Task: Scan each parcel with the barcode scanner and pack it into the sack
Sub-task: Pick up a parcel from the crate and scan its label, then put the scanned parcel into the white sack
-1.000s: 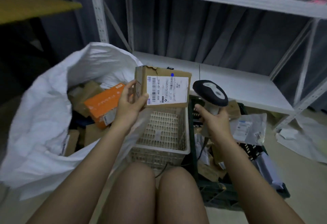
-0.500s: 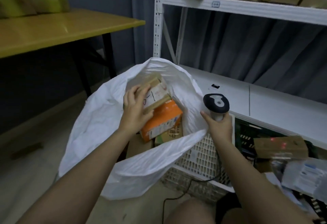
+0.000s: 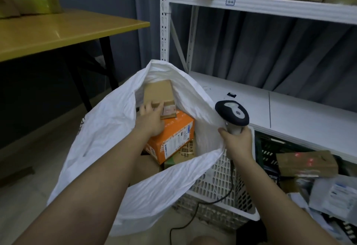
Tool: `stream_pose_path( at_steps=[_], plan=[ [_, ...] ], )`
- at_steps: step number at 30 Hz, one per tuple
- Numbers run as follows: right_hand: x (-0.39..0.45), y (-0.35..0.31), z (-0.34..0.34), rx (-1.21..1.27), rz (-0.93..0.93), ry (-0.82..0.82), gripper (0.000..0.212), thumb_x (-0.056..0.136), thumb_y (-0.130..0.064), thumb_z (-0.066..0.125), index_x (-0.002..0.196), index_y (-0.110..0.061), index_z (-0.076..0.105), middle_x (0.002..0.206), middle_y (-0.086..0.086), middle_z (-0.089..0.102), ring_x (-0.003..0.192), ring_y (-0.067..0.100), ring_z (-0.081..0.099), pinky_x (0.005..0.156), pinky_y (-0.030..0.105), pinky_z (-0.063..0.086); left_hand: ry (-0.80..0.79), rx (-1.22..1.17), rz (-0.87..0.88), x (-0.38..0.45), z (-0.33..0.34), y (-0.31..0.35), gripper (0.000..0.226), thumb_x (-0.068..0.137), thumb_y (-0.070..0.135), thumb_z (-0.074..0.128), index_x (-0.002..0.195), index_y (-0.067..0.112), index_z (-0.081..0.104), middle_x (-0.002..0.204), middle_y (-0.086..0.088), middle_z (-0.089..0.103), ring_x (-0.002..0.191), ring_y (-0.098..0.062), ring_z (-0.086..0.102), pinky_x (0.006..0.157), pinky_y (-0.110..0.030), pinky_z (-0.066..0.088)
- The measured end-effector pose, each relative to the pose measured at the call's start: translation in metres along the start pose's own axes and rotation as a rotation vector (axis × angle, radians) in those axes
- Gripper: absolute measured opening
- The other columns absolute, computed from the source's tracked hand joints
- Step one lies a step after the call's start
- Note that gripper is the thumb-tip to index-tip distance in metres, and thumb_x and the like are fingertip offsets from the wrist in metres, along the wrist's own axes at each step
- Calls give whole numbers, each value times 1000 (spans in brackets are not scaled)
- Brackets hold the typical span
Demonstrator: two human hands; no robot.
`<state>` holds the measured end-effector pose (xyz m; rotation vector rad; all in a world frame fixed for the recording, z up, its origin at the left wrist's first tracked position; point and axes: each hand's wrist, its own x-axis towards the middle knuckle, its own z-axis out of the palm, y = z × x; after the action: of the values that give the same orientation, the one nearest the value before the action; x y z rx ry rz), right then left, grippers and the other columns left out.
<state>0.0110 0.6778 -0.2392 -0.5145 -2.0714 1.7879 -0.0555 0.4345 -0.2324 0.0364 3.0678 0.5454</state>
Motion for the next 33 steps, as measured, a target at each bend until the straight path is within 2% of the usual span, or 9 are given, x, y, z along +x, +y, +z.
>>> stream_pose_path(
  at_steps=[4,8,13,18,21,25,27,29,33],
  plan=[
    [-13,-9,-15,59,72,-35,30,80,-12,78,96,-20,54,88,0,64,85,22,61,83,38,52,99,-305,64,-39,-4,11,66,96,23,49,154,29,18,159,-3,16,144,-28,19,113,-43,26],
    [-34,-19,-47,84,128,-41,33,82,-15,76,108,-16,55,91,2,66,84,21,66,80,38,55,162,-557,214,-91,-5,45,43,98,15,49,141,17,46,145,-1,45,133,-17,41,102,-24,31],
    [-56,-10,-131,136,219,51,28,87,-20,72,108,-12,56,97,6,66,77,16,65,69,33,55,67,-652,410,-135,14,116,38,98,13,49,136,17,52,138,3,52,126,-11,47,100,-22,36],
    [-76,24,-238,227,270,217,14,87,-12,70,95,-10,59,77,10,64,58,16,61,49,27,50,-134,-664,515,-152,63,202,39,98,14,50,136,19,51,136,4,53,125,-8,47,98,-22,37],
    [-88,53,-305,205,332,351,17,86,-11,71,99,-6,62,86,14,67,67,22,66,56,30,52,-270,-653,523,-161,104,255,38,98,16,51,136,19,51,137,2,53,127,-15,48,100,-26,39],
    [-97,102,-379,16,412,590,26,82,-16,76,99,-4,62,88,17,68,76,29,67,65,42,55,-471,-624,478,-175,166,313,40,100,16,49,139,17,47,140,1,50,126,-18,49,95,-24,40],
    [-96,127,-406,-61,442,663,28,80,-15,78,97,-1,60,86,18,67,84,35,68,68,42,52,-546,-584,479,-178,198,334,40,99,16,49,139,17,47,138,-1,51,122,-18,50,91,-23,41],
    [-92,151,-423,-157,485,690,32,79,-14,79,99,2,60,90,20,66,88,38,65,68,39,48,-605,-570,488,-179,228,350,39,99,14,50,138,15,49,135,-4,54,118,-19,53,89,-24,42],
    [-79,187,-427,-357,563,652,50,78,-20,78,120,-4,56,116,18,63,108,36,59,77,35,44,-664,-588,436,-183,265,364,36,96,11,53,133,13,54,127,-5,58,113,-16,54,92,-25,44]
  ],
)
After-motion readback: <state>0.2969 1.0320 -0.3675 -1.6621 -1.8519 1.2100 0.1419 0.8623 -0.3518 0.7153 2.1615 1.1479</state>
